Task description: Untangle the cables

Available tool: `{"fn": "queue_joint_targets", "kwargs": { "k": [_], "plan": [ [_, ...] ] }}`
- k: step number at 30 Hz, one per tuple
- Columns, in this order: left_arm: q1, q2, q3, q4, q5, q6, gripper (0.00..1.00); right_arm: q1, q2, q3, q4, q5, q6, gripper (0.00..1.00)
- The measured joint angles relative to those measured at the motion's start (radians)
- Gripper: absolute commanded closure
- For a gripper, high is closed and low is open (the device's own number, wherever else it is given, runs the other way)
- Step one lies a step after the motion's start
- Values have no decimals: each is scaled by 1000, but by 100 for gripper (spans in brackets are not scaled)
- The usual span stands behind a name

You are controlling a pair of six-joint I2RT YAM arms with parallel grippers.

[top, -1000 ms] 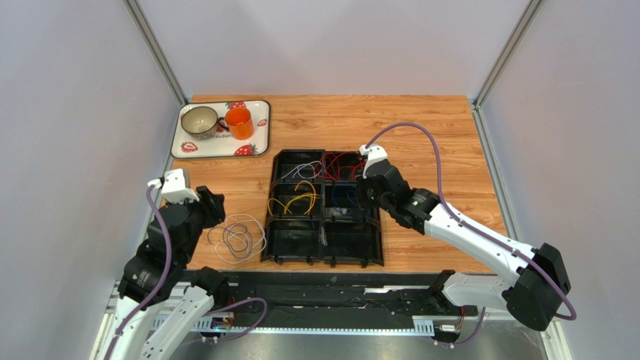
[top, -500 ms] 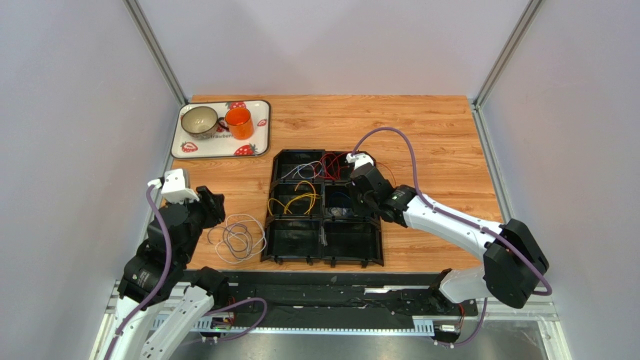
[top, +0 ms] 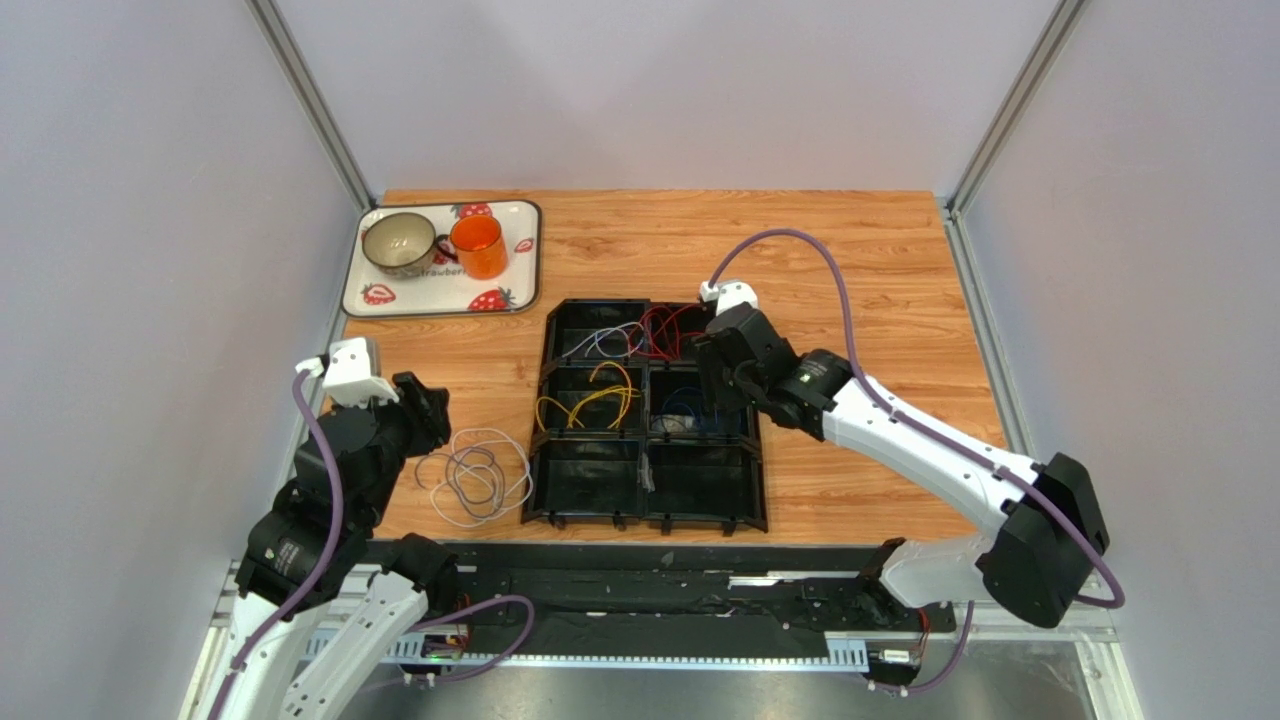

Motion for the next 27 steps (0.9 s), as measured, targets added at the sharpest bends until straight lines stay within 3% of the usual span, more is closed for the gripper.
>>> {"fn": "queue_joint_targets", "kwargs": {
  "k": [7,12,17,27],
  "plan": [
    [0,20,-1,3,19,1,44,2,-84,38,-31,-3,6,53],
    [0,154,-1,-5,51,-16,48,11,-140,34,-38,-43,40,53],
    [0,304,-26,-9,105,-105,49,23,-185,-2,-37,-73,67,53],
    [0,351,-170,-32,129,-303,49,26,-254,-66,-37,-105,80,52]
  ]
}}
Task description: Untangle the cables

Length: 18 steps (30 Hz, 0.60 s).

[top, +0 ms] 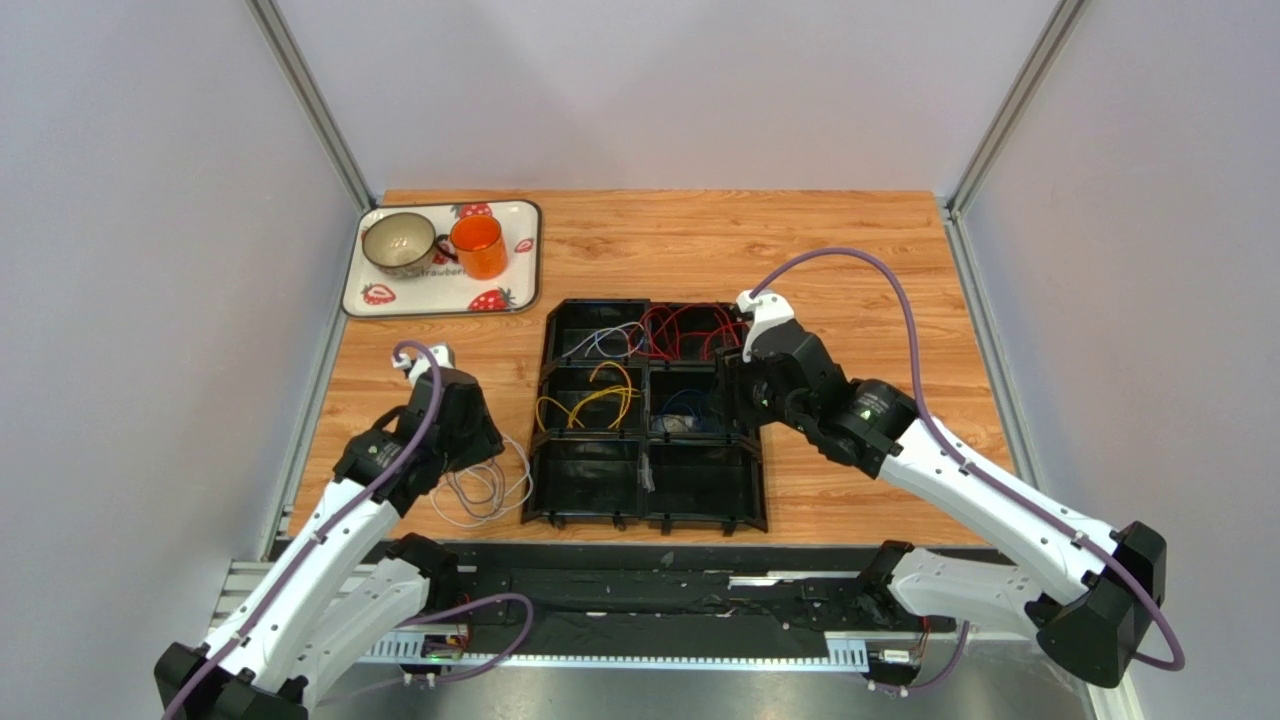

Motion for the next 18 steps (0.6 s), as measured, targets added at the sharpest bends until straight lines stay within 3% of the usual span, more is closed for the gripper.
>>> {"fn": "queue_joint_targets", "kwargs": {
  "k": [18],
  "plan": [
    [0,114,-154,115,33,-82,51,1,-7,-54,4,-3,-6,52]
  ]
}}
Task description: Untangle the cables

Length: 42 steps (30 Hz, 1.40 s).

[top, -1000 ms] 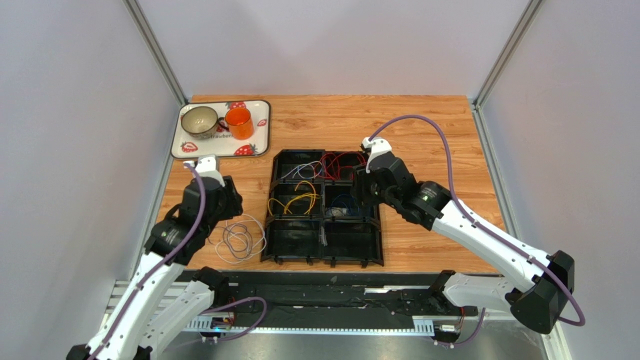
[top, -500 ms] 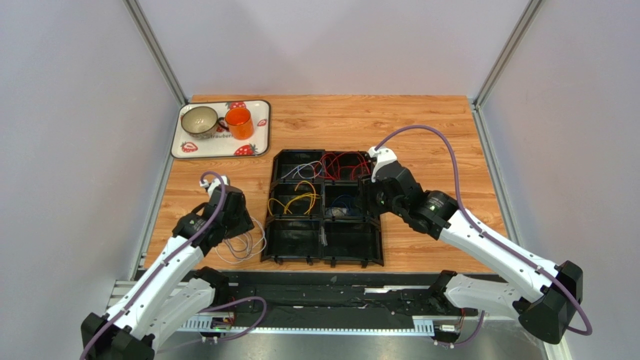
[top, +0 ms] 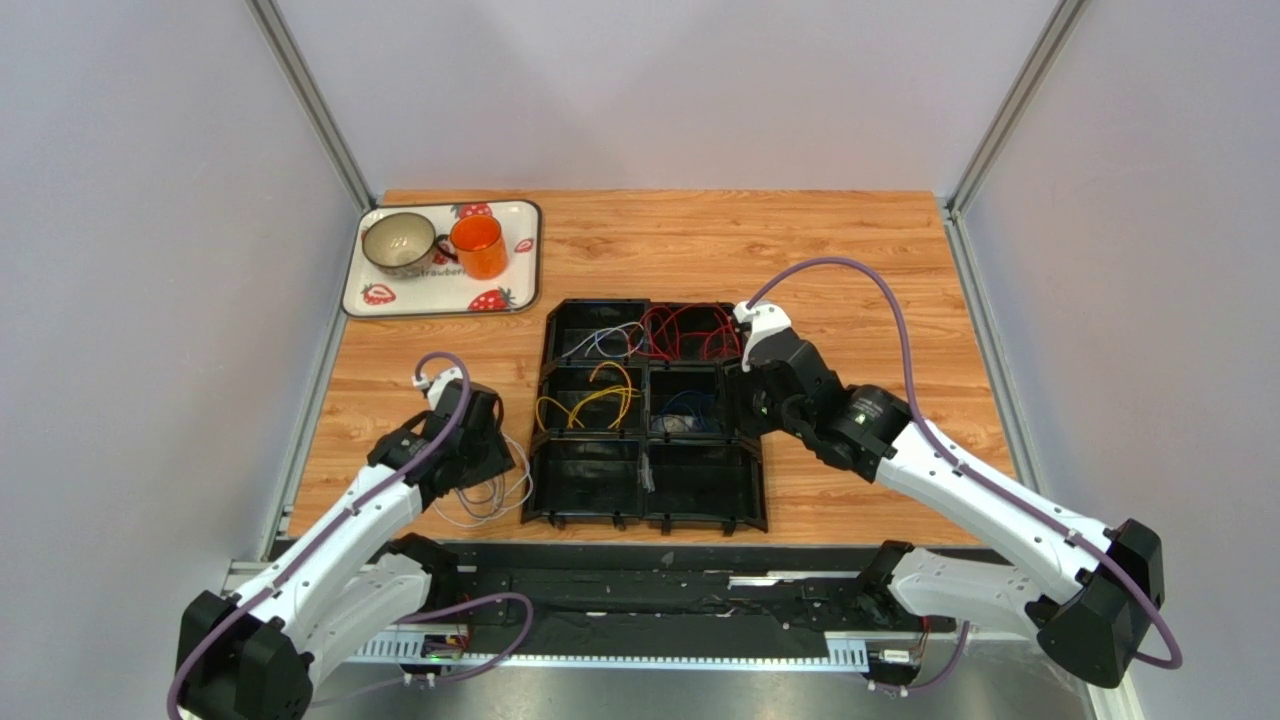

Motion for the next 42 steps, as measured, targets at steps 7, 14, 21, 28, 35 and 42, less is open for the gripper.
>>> {"fn": "queue_joint_targets", "kwargs": {
  "k": [7,14,21,28,35,42],
  "plan": [
    [0,35,-11,34,-1,3,83,0,7,-2,4,0,-6,53],
    [0,54,-11,66,-1,23,100,0,12,-3,5,0,-6,53],
    [0,42,30,22,-7,39,100,0,12,-19,12,0,-6,53],
    [0,-76,274,-108,-56,87,100,0,11,-20,14,0,-6,53],
    [0,-133,528,-227,-139,155,100,0,10,-20,14,-3,-6,53],
    [0,-141,684,-258,-132,257,100,0,-15,-20,13,-2,-5,53]
  ]
}}
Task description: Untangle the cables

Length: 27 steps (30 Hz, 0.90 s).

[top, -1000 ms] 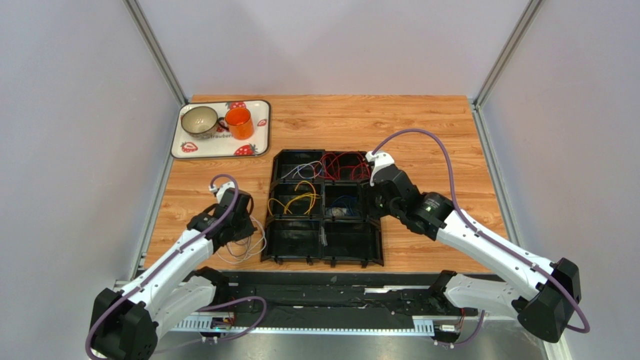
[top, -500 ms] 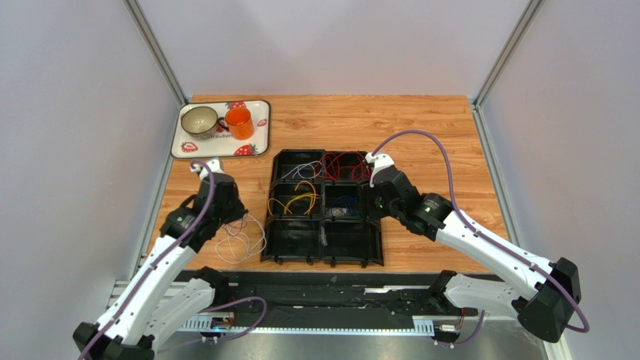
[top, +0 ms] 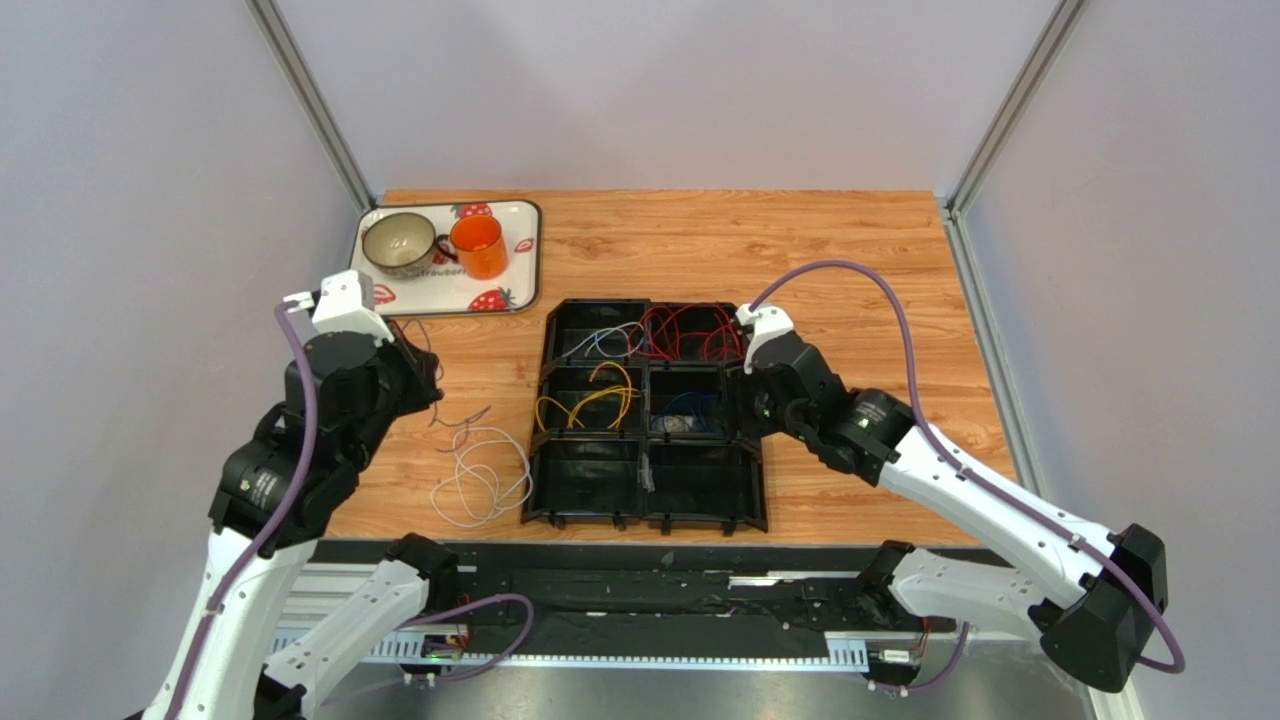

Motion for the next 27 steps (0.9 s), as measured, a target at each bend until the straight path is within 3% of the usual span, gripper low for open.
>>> {"fn": "queue_joint_targets", "kwargs": {
  "k": [10,27],
  "plan": [
    [0,32,126,55,204,69,100,0,-25,0,-1,0,4,53],
    [0,40,69,148,655,64,100,0,-26,0,-1,0,11,53]
  ]
}}
